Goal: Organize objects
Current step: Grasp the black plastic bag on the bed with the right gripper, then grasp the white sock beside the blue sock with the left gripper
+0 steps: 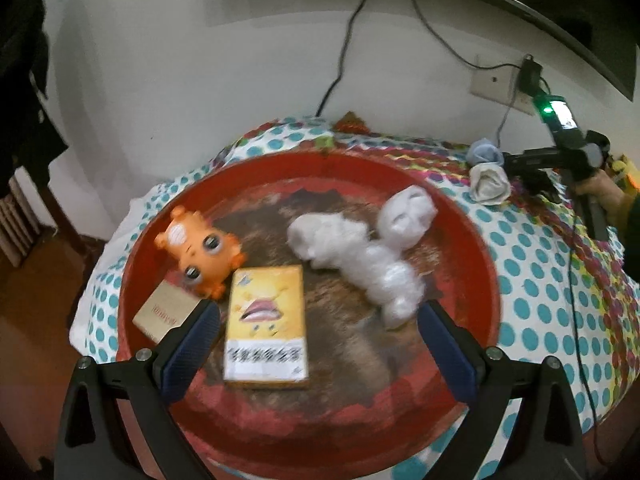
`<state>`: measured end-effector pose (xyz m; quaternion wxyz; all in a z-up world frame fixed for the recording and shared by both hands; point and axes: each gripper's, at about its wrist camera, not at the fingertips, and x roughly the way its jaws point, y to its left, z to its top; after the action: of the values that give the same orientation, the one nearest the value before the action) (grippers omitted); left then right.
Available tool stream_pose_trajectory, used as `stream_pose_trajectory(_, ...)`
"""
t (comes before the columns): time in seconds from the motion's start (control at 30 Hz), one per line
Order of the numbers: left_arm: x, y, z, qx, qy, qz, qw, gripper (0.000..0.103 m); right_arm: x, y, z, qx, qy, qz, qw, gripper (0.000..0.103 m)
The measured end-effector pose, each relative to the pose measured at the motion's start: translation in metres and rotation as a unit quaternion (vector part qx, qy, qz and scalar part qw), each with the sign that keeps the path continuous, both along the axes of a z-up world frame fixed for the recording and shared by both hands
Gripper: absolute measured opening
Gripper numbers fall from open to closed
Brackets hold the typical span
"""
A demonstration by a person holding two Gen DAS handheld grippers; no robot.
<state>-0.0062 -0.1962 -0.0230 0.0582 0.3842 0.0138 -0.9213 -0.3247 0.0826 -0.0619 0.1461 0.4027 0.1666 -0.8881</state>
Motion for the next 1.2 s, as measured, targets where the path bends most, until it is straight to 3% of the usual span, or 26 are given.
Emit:
stream_pose_trajectory(0.07,-0.01,0.012,0.006,-0.005,0.003,-0.016,0.9999,0.099,-0.005,-0.003,-0.007,0.006,-0.008,0.016,1.0,0.072)
stream_pose_trajectory(0.2,-0.035,0.042,0.018,-0.018,0.012,-0.053,0.9984,0.1,-0.012,-0.007,-0.021,0.008,-0.033,0.03,0.999,0.047)
stream_pose_trajectory(0.4,-0.072,0.095,0.026,-0.006,0.014,-0.106,0.9942,0.1,-0.005,0.003,-0.024,-0.029,-0.043,0.017,0.998,0.042)
stream_pose_trajectory(0.6,-0.11,0.146,0.02,-0.006,0.008,-0.138,0.9904,0.1,0.039,0.024,-0.028,-0.066,-0.047,0.005,0.997,0.041)
stream_pose_trajectory(0.73,-0.138,0.17,0.007,-0.022,-0.014,-0.145,0.989,0.101,0.084,0.033,-0.033,-0.083,-0.049,-0.013,0.995,0.039)
stream_pose_trajectory(1.0,-0.205,0.195,-0.026,-0.033,-0.064,-0.106,0.9918,0.101,0.157,0.058,-0.03,-0.078,-0.042,-0.043,0.995,0.038)
stream_pose_trajectory(1.2,-0.236,0.198,-0.041,-0.041,-0.088,-0.089,0.9914,0.1,0.169,0.06,-0.03,-0.085,-0.035,-0.065,0.994,0.039)
